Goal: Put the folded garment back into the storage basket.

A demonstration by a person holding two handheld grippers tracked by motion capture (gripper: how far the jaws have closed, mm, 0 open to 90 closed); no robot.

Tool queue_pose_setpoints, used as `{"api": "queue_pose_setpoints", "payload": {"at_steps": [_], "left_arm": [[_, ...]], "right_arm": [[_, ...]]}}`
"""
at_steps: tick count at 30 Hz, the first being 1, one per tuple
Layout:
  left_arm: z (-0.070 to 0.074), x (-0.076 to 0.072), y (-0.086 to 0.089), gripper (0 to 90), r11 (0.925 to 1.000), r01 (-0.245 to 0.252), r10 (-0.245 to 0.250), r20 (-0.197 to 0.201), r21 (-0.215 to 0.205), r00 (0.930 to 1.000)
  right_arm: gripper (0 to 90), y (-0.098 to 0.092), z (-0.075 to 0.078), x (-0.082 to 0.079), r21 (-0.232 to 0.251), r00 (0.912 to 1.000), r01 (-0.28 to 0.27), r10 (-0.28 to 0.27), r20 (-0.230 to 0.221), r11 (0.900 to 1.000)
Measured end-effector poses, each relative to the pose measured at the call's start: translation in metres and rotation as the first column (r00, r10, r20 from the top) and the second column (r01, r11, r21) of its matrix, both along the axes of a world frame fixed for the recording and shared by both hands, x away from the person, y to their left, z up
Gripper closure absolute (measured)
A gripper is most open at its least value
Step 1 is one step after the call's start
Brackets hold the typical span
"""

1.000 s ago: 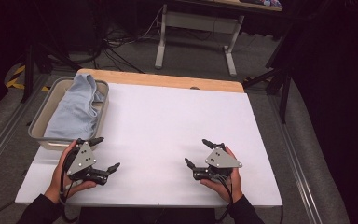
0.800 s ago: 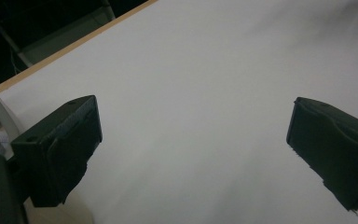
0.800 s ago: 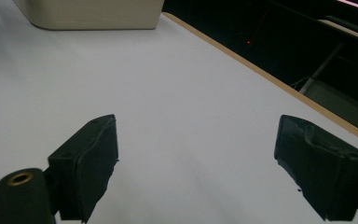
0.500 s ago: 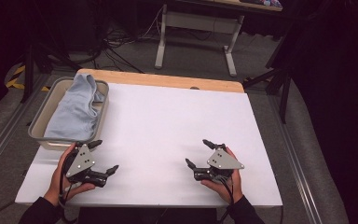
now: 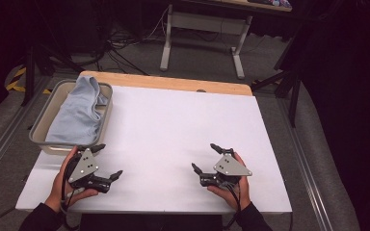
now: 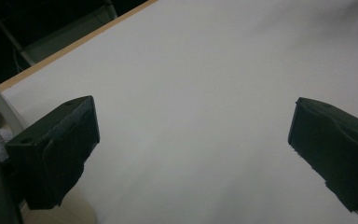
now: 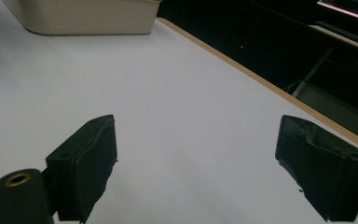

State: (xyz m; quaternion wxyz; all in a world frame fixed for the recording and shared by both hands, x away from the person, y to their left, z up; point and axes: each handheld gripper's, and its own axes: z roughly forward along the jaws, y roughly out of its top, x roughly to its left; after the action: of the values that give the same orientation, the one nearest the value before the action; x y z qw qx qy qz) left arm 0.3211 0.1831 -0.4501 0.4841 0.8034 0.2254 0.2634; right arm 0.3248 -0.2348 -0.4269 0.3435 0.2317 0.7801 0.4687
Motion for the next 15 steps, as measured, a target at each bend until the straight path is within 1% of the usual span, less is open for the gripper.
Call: {"api": "queue_pose_setpoints", "payload": {"at_steps": [3, 5, 10, 13, 15], "left_arm": [[0.0003, -0.0008, -0.0011, 2.8, 1.0000, 0.002, -0.002, 0.002, -0.006, 1.0000], [0.0008, -0.0008, -0.0010, 2.8, 1.0000, 0.003, -0.003, 0.007, 0.001, 1.0000], [0.0010, -0.0006, -0.0002, 2.8, 0.9999, 0.001, -0.001, 0.003, -0.011, 1.0000], [0.0015, -0.0004, -0.0007, 2.8, 1.0000, 0.006, -0.006, 0.005, 0.000, 1.0000], [0.0015, -0.0003, -0.0014, 2.8, 1.0000, 0.006, -0.006, 0.002, -0.002, 1.0000]], "right_arm": [[12.6, -0.0001, 0.0006, -0.0001, 0.004, 1.0000, 0.002, -0.002, 0.001, 1.000], [12.4, 0.0003, 0.0004, -0.0001, -0.001, 1.0000, 0.005, -0.005, 0.003, 1.000], [12.4, 0.0009, -0.0002, 0.0003, -0.005, 1.0000, 0.004, -0.004, -0.001, 1.000], [12.4, 0.0011, -0.0001, 0.0002, -0.006, 1.0000, 0.001, -0.001, -0.001, 1.000], [12.4, 0.0012, -0.0001, 0.0004, -0.007, 1.0000, 0.001, -0.001, -0.003, 1.000]]}}
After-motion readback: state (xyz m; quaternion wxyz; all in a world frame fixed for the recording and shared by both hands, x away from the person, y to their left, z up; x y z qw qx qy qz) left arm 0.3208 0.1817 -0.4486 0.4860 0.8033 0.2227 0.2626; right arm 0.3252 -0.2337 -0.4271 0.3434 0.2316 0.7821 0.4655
